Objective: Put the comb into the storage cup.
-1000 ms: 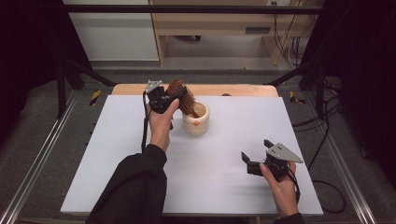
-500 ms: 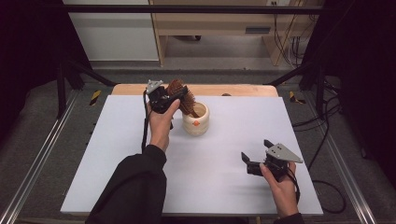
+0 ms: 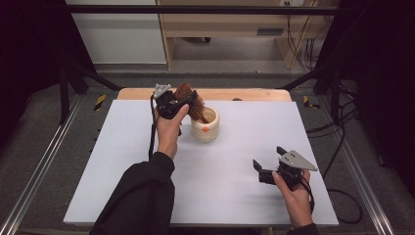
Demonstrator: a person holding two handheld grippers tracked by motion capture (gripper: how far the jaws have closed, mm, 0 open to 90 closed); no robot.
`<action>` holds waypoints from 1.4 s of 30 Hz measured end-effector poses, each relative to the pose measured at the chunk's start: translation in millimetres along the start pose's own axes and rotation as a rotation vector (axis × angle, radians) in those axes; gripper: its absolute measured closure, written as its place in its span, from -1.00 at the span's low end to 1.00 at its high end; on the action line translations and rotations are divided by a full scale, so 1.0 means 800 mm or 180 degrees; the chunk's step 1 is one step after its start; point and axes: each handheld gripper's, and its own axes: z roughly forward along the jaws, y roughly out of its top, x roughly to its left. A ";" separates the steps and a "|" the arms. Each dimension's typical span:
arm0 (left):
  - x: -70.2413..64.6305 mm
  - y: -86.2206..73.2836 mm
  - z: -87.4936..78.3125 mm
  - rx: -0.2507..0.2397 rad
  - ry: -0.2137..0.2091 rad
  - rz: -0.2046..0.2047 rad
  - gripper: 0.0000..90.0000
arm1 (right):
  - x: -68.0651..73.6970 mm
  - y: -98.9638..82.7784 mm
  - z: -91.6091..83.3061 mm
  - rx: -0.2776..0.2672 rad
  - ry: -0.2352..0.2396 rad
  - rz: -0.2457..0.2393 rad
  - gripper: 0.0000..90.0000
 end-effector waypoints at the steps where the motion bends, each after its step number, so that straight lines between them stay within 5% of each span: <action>1: 0.000 0.000 0.000 -0.0004 -0.0001 0.0001 -0.35 | 0.000 0.000 0.000 0.0000 0.0001 0.0000 -0.93; 24: 0.002 -0.002 -0.001 -0.0032 0.0026 -0.0012 -0.51 | 0.000 0.000 0.000 0.0001 0.0001 -0.0003 -0.93; 42: 0.000 -0.001 -0.005 -0.0107 0.0053 0.0033 -0.87 | 0.000 0.000 0.000 -0.0005 0.0012 0.0016 -0.93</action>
